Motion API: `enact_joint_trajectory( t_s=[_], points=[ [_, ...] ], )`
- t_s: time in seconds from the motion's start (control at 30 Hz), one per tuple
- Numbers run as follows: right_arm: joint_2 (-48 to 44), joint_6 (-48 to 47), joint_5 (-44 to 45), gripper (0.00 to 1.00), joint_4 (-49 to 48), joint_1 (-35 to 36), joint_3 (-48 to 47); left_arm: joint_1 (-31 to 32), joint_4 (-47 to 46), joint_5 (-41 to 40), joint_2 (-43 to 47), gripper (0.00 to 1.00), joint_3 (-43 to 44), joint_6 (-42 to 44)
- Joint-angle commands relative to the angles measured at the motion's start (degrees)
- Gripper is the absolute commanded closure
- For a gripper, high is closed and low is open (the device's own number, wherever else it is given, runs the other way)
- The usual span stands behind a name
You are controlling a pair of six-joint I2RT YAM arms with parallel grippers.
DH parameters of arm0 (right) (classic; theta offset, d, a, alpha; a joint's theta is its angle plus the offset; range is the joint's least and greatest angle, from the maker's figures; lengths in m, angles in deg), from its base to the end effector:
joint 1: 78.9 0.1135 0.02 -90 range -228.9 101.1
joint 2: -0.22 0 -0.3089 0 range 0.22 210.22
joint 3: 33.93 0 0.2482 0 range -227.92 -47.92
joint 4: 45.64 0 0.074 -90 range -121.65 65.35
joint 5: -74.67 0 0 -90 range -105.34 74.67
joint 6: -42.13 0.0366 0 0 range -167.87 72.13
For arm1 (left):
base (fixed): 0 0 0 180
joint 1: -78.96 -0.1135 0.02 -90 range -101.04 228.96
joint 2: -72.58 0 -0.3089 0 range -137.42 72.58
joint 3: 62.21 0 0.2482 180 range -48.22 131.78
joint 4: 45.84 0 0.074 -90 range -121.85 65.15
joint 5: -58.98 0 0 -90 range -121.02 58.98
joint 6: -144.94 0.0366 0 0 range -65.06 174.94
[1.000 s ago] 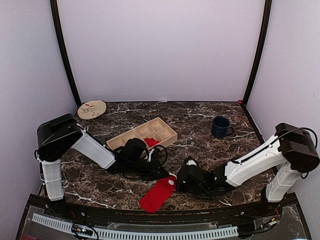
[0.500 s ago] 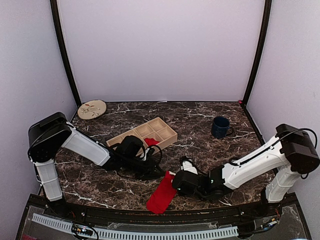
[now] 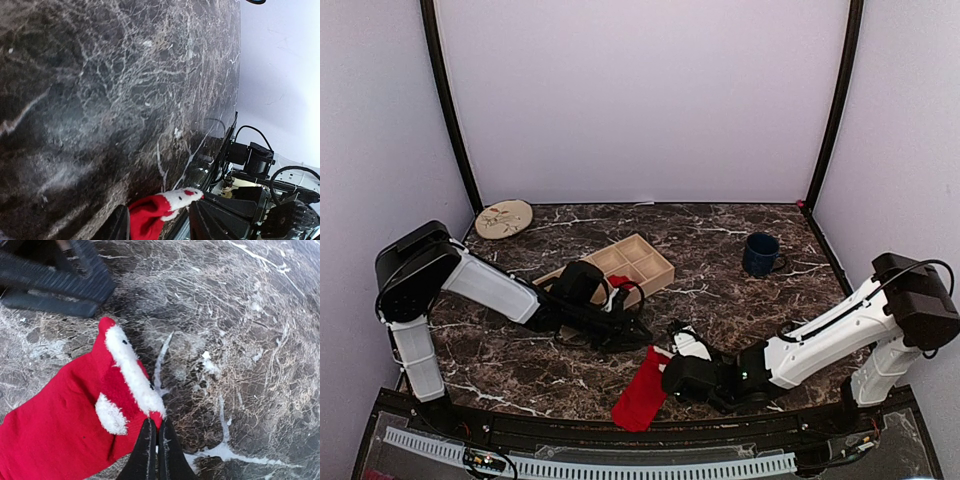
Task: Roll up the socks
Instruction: Roll the sock at the center of the board.
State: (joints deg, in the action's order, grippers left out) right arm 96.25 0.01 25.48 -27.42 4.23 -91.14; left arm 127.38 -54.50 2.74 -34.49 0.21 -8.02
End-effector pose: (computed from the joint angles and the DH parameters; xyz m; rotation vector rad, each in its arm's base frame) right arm 0.0598 0.2961 0.1798 -0.4469 2.2277 0.2597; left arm 0.2315 -0.2916 0.1730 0.0705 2.6568 -1.5549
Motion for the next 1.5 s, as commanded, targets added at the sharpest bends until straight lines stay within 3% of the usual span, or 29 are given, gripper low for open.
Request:
enact_joint_trajectory(
  t_s=[0.0,0.43,1.03,1.47],
  points=[
    [0.7,-4.5,2.5,1.0,-1.9,1.4,0.3,-2.0,-1.6,2.7,-1.7,0.56,1.1,1.1],
    [0.8,-7.5,5.2,1.0,-1.9,3.6,0.3,-2.5,6.9,13.1,-6.0,0.51,6.6,3.9],
    [2.6,-9.7,8.6,1.0,-1.5,5.0,-1.1,-1.5,23.4,12.7,-0.7,0.5,7.5,6.1],
    [4.8,-11.2,9.6,1.0,-2.4,6.9,-2.8,-1.0,19.4,12.0,-2.4,0.47,11.7,0.9]
  ],
)
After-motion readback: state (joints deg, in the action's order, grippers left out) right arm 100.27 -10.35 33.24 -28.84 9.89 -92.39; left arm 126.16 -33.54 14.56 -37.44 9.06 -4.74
